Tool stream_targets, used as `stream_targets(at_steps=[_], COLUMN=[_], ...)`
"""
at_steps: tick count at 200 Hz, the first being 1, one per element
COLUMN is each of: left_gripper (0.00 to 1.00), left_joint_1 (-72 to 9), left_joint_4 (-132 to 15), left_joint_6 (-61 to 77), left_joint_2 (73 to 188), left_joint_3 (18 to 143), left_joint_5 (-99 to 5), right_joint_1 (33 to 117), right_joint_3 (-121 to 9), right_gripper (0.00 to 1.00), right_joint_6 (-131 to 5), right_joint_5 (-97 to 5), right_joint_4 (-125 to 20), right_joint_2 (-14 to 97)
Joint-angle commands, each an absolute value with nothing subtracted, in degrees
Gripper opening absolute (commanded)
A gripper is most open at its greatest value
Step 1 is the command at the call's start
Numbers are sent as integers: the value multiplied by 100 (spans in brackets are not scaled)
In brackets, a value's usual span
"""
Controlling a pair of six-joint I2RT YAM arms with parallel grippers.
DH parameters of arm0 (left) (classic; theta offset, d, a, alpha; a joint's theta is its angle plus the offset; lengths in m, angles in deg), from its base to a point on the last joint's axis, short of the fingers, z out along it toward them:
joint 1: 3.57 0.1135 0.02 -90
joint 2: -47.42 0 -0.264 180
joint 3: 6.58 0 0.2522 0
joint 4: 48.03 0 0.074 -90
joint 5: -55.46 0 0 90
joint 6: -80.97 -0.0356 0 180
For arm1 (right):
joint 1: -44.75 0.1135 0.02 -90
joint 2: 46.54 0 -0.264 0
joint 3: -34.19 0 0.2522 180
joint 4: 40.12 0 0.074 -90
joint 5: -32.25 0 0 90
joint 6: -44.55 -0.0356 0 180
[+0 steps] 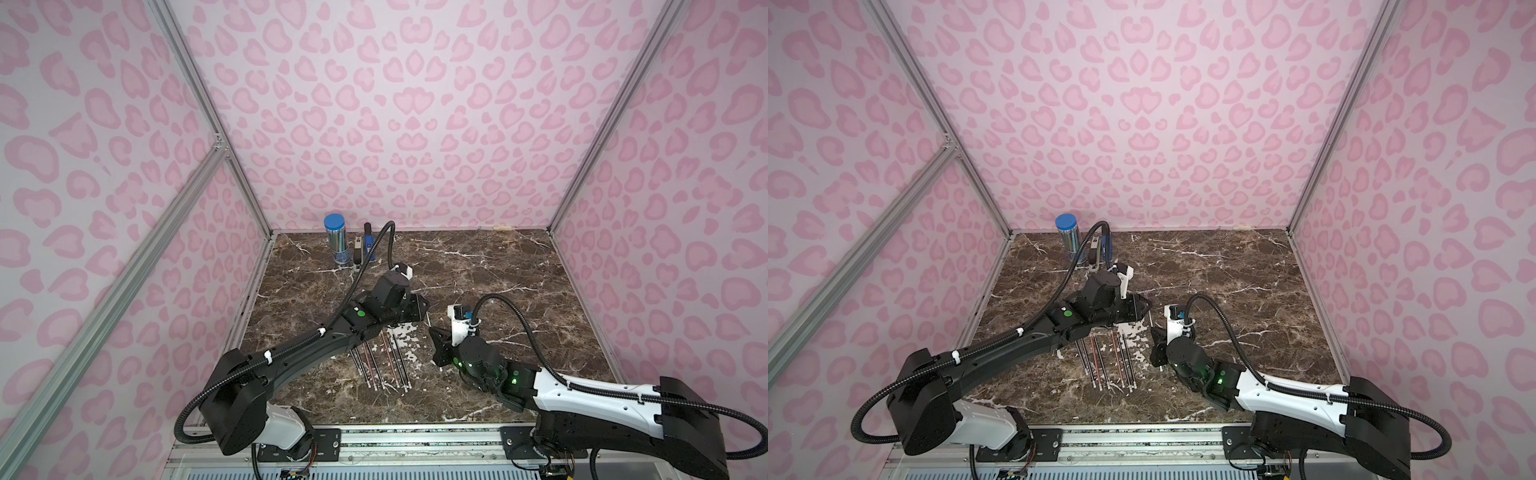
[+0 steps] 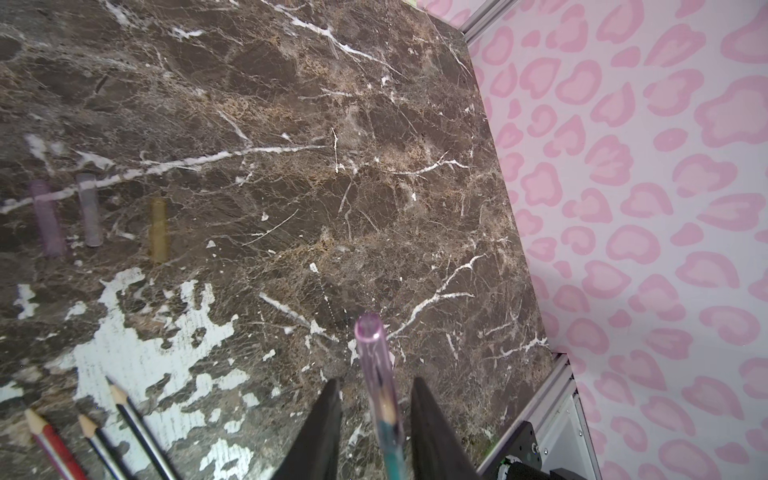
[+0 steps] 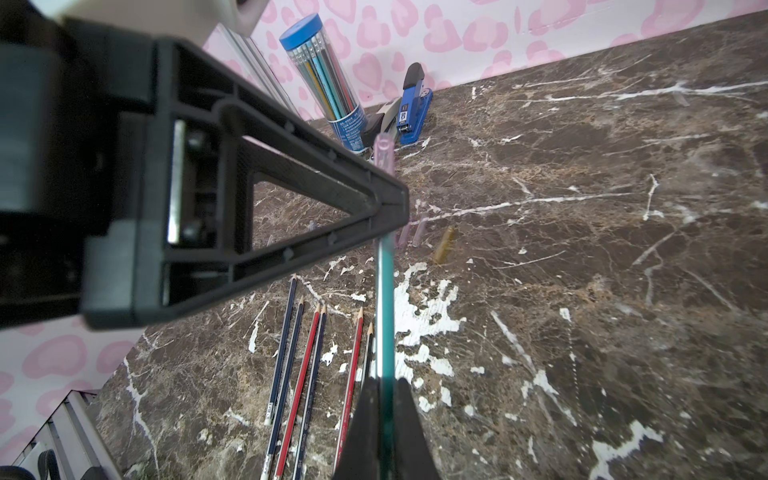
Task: Remove the protective cover of the pencils
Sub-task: Remove the protective sleeve from the pencil.
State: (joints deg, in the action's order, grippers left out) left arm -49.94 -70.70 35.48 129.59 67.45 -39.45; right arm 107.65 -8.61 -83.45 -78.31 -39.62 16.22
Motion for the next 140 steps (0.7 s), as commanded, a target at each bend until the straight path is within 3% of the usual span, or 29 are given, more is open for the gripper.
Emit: stream_targets(at_steps=[1,69,140], left_gripper=[28,14,13], left_joint_1=[-4997,-4997,-4987], left_joint_4=[-6874,-6913,-6901], left_joint_6=[3481,3474,3598], left_joint_2=[12986,13083,13030], left_joint_3=[6825,6882,6817], left_joint_5=[-3849,-3775,-3600], right_joint_1=[10788,10817,10837], right_joint_3=[-867,-893,-803], right_gripper=[5,5,5], right_joint_6=[-8314,-8302,-8374], right_joint_5=[-7733,-7621,-7631], right_joint_4=[-3784,-3753,-3703], right_joint_2=[1633,1657,1613])
